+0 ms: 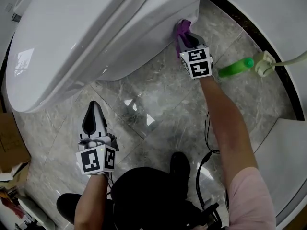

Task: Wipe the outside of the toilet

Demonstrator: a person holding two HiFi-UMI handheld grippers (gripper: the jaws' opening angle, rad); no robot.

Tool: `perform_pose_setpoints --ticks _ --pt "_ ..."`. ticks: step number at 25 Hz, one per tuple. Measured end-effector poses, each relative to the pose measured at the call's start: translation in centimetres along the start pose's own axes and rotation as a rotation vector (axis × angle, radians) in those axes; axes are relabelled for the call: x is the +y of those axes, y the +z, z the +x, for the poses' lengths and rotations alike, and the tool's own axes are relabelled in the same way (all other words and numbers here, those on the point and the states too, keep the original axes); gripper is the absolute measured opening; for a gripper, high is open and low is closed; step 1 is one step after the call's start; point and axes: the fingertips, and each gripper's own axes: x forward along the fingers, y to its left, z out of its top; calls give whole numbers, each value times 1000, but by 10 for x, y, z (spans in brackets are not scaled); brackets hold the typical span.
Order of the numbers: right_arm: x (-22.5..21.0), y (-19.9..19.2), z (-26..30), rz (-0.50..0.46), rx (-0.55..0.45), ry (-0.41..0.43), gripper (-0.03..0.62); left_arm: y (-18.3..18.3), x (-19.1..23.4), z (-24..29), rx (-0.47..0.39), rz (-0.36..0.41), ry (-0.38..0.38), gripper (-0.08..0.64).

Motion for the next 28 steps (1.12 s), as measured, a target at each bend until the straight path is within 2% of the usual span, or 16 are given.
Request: perform_pose_setpoints --ticks 15,28 --pt "16 -17 27 -6 24 48 63 -16 1 0 30 -6 6 8" --pt "54 -18 27 7 32 141 61 -17 6 -9 21 -12 6 8"
